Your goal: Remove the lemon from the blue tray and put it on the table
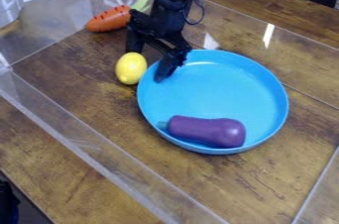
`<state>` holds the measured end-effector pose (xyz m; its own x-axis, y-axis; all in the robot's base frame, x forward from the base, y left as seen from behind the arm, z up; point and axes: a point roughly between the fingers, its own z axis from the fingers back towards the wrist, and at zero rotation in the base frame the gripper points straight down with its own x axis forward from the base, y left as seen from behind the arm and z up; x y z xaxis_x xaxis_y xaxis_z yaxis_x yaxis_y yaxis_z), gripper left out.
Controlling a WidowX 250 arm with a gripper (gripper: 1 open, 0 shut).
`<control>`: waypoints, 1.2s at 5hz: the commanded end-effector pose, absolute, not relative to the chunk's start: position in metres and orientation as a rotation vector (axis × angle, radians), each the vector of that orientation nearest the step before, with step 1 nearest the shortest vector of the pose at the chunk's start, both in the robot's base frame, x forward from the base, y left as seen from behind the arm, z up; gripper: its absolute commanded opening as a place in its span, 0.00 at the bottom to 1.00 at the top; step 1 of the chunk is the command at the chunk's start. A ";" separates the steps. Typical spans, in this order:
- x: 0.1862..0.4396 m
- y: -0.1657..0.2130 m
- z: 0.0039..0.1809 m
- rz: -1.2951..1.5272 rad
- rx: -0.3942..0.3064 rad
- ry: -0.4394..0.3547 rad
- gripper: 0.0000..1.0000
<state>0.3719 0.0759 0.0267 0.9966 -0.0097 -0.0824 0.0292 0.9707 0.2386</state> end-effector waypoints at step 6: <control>0.358 0.084 0.060 0.050 0.281 0.077 0.00</control>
